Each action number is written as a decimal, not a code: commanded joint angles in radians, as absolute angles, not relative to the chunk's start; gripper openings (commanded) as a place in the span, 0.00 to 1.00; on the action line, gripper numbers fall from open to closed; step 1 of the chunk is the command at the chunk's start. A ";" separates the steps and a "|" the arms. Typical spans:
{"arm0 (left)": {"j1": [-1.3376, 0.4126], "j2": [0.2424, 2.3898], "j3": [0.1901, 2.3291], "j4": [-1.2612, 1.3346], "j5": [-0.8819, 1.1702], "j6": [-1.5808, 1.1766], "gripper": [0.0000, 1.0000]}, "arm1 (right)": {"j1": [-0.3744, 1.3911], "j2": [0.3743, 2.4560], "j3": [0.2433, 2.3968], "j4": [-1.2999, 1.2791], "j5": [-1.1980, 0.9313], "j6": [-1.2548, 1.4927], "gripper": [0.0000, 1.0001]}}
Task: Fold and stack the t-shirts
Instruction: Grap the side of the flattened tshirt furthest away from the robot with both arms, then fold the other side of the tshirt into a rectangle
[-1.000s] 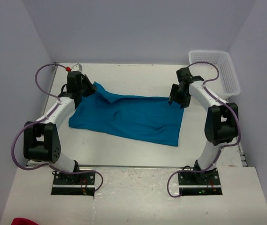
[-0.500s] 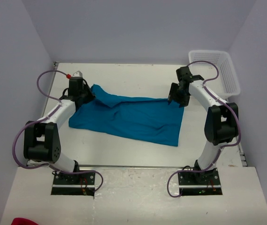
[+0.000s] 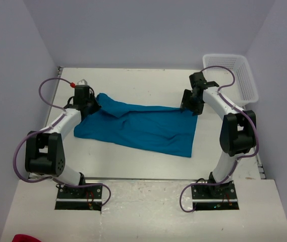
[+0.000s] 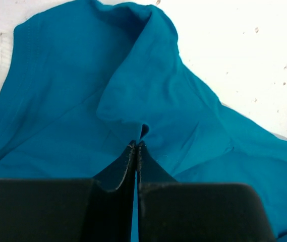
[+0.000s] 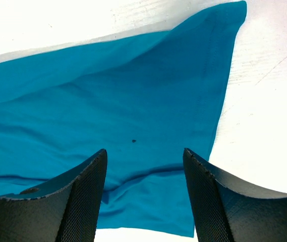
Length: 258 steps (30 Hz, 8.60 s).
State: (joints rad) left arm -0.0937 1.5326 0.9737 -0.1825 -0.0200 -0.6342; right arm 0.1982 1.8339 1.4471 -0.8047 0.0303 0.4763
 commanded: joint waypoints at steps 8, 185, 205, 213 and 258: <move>-0.084 1.450 0.957 -0.216 -0.078 -0.614 0.00 | 0.201 1.832 1.424 -0.764 0.021 0.479 0.63; -0.087 1.440 1.230 -0.494 0.029 -0.459 0.00 | 0.133 1.646 1.275 -0.758 0.038 0.488 0.00; -0.103 1.348 1.002 -0.460 -0.075 -0.526 0.00 | 0.166 1.703 1.183 -0.690 0.072 0.509 0.00; -0.106 1.300 0.867 -0.408 -0.063 -0.627 0.18 | 0.199 1.660 1.167 -0.704 0.103 0.515 0.27; -0.061 2.095 1.480 -0.448 -0.181 -0.558 0.00 | 0.242 1.976 1.681 -0.851 0.044 0.431 0.00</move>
